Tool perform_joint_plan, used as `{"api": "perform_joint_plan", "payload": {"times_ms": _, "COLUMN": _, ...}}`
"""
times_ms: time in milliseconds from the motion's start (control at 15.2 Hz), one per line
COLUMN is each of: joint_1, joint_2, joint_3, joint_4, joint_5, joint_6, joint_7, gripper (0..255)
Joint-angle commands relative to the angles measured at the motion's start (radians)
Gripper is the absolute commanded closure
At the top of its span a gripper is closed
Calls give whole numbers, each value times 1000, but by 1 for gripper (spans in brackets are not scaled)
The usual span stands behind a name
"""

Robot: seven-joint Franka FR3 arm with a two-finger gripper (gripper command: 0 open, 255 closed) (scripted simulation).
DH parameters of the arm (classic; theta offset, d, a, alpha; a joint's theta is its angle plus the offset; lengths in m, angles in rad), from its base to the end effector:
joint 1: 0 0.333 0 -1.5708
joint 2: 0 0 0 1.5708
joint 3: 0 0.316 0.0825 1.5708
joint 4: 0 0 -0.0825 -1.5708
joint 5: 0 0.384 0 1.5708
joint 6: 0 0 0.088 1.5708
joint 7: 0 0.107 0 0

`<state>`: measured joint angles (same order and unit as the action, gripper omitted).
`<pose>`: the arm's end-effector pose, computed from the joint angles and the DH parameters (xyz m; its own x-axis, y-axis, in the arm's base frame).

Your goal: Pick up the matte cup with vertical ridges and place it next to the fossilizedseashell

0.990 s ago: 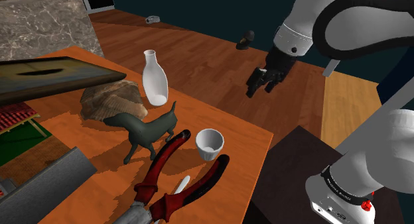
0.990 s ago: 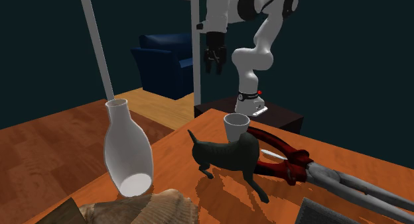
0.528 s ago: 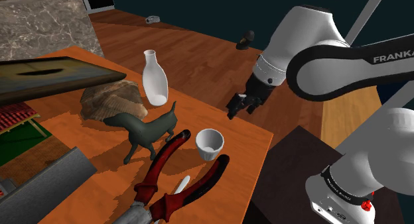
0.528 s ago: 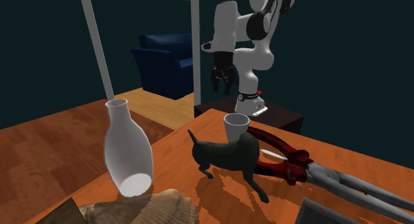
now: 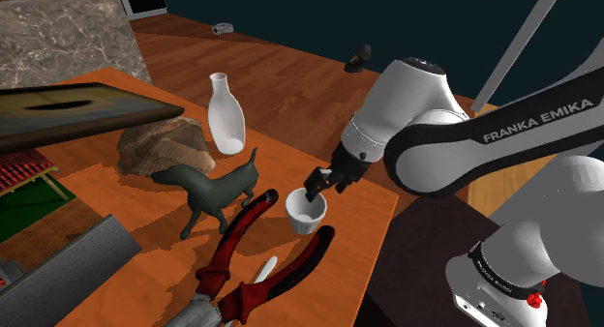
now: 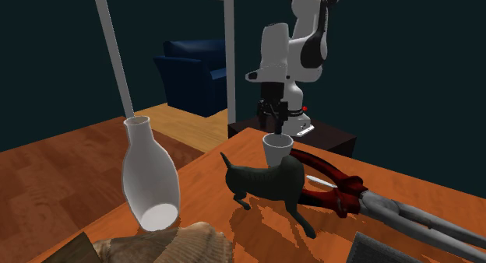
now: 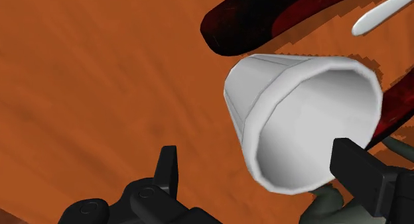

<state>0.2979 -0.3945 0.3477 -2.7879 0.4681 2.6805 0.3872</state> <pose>0.3238 0.2159 0.3446 0.9737 -0.1591 0.1632 -0.1128 -0.9586 -0.2613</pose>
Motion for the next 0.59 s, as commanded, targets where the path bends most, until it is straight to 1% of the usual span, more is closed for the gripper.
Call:
{"api": "perform_joint_plan", "payload": {"times_ms": 0, "joint_1": 4, "joint_2": 47, "joint_3": 8, "joint_4": 1, "joint_5": 10, "joint_6": 49, "joint_7": -4, "gripper": 0}}
{"api": "perform_joint_plan", "payload": {"times_ms": 264, "joint_1": 9, "joint_2": 127, "joint_3": 17, "joint_4": 7, "joint_5": 21, "joint_6": 125, "joint_7": -13, "gripper": 0}}
{"api": "perform_joint_plan", "payload": {"times_ms": 528, "joint_1": 9, "joint_2": 139, "joint_3": 18, "joint_4": 9, "joint_5": 22, "joint_6": 136, "joint_7": -14, "gripper": 0}}
